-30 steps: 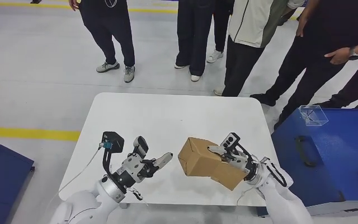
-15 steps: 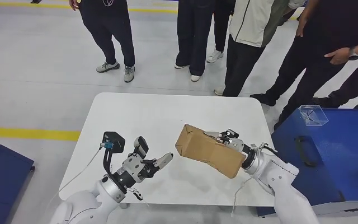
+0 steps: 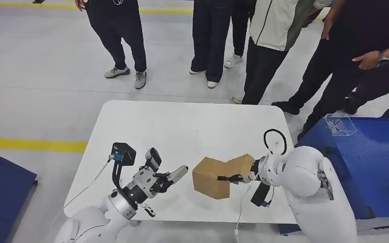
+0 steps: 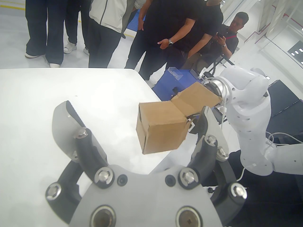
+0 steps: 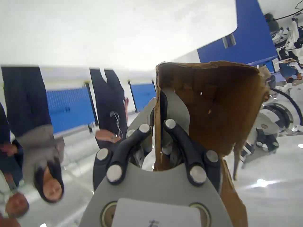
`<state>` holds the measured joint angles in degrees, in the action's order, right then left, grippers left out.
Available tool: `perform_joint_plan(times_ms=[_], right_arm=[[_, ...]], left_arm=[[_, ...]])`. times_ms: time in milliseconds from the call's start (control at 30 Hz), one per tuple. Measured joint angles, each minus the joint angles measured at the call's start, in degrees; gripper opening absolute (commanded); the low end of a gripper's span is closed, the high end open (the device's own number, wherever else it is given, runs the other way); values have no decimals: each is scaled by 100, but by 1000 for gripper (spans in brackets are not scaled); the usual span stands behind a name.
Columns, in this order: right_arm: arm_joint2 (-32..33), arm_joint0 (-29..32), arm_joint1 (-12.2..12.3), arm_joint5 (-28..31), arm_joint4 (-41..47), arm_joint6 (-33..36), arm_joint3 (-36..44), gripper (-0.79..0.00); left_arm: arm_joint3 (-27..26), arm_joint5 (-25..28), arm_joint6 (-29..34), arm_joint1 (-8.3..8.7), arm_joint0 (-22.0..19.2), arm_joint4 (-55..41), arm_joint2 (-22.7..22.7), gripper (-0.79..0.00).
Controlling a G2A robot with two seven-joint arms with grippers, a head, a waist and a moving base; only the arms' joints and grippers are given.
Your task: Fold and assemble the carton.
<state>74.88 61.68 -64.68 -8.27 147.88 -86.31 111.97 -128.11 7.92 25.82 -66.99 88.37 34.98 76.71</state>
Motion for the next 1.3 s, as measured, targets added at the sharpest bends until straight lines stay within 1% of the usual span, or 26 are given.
perform_joint_plan(times_ms=[67,200,267,300,333,367,400,433,467,500,533,567,767,833,867,900,933,967,1000,1067,1133,1167,1233,1267,1300], right_arm=[[-281,-207,-7,284,-164,-192,-401,-785],[-971,-623,-46,743,-645,-164,-1346,-785],[-1193,-794,-92,888,-729,-133,-1696,-785],[-1325,-888,-126,949,-715,-104,-1908,-529],[-1417,-948,-151,966,-692,-79,-2052,-431],[-1503,-999,-175,971,-654,-60,-2183,-416],[-1597,-1054,-204,971,-582,-38,-2322,-369],[-1652,-1086,-223,958,-524,-15,-2391,0],[-1693,-1107,-239,937,-466,10,-2430,-37],[-1726,-1120,-253,908,-386,35,-2447,-92],[-1737,-1122,-259,880,-330,37,-2439,-9],[-1738,-1115,-261,844,-285,28,-2417,0],[-1387,-945,-190,603,72,-17,-2047,0],[-1130,-819,-130,372,120,79,-1750,0],[-1000,-745,-101,165,84,231,-1568,0],[-806,-609,-57,-160,-58,536,-1343,-86],[-649,-488,-21,-399,-246,832,-1189,-323],[-498,-359,11,-660,-476,1200,-1032,-785],[-325,-167,47,-1072,-805,1752,-861,-785],[-109,118,96,-1628,-1323,2529,-781,-785],[48,323,133,-2166,-2069,3488,-776,-785],[71,384,143,-2338,-2456,3928,-826,-785],[11,454,160,-2600,-3550,5043,-940,-785],[-58,485,166,-2643,-4090,5569,-1010,-785],[-171,519,177,-2600,-4850,6291,-1134,-785]], left_arm=[[0,0,0,0,0,0,0,0],[0,0,0,0,0,0,0,0],[0,0,0,0,0,0,0,0],[0,0,0,0,0,0,0,0],[0,0,0,0,0,0,0,0],[0,0,0,0,0,0,0,0],[0,0,0,0,0,0,0,0],[0,0,0,0,0,0,0,0],[0,0,0,0,0,0,0,0],[0,0,0,0,0,0,0,0],[0,0,0,0,0,0,0,0],[0,0,0,0,0,0,0,0],[0,0,0,0,0,0,0,0],[0,0,0,0,0,0,0,0],[0,0,0,0,0,0,0,0],[0,0,0,0,0,0,0,0],[0,0,0,0,0,0,0,0],[0,0,0,0,0,0,0,0],[0,0,0,0,0,0,0,0],[0,0,0,0,0,0,0,0],[0,0,0,0,0,0,0,0],[0,0,0,0,0,0,0,0],[0,0,0,0,0,0,0,0],[0,0,0,0,0,0,0,0],[0,0,0,0,0,0,0,0]])
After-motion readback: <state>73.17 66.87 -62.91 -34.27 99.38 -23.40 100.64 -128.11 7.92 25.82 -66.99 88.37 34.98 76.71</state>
